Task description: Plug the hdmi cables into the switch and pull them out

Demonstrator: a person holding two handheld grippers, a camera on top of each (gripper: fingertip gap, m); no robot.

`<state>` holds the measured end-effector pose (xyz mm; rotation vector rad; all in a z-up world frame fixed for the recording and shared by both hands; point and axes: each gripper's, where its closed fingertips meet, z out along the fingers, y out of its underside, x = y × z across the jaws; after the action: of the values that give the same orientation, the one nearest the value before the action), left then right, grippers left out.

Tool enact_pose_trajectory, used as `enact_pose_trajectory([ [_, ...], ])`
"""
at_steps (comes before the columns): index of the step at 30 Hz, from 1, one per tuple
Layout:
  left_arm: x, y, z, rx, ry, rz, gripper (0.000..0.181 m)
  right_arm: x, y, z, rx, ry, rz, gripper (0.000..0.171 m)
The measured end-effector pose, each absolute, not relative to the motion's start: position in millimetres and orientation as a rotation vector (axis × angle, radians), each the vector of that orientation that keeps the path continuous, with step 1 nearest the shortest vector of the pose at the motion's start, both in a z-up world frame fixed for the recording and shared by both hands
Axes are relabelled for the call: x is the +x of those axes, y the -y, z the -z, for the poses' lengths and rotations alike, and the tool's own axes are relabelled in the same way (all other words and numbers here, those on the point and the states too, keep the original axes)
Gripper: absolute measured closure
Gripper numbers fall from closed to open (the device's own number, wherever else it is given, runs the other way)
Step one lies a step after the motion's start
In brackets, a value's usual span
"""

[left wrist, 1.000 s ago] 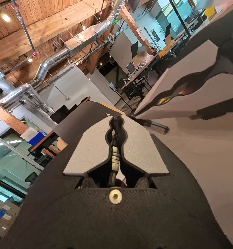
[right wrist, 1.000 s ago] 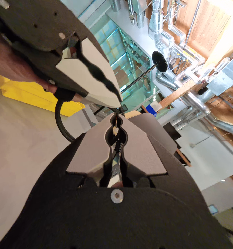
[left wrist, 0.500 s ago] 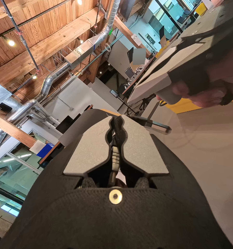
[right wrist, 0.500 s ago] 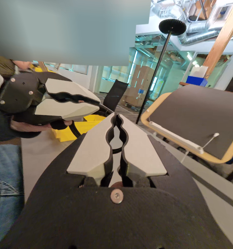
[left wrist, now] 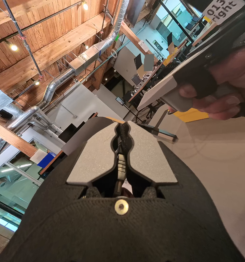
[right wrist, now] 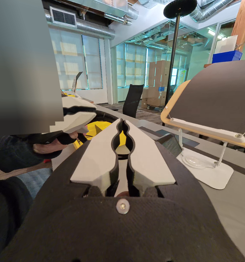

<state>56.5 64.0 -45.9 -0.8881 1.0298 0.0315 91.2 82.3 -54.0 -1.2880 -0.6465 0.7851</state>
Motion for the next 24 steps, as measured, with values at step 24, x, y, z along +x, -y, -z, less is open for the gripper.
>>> enact_pose_trajectory([
  [24,67.1,-51.0,52.5,-0.8,-1.128,-0.108,0.176,93.0,-83.5,63.6,-1.206,1.073,-0.172,0.167],
])
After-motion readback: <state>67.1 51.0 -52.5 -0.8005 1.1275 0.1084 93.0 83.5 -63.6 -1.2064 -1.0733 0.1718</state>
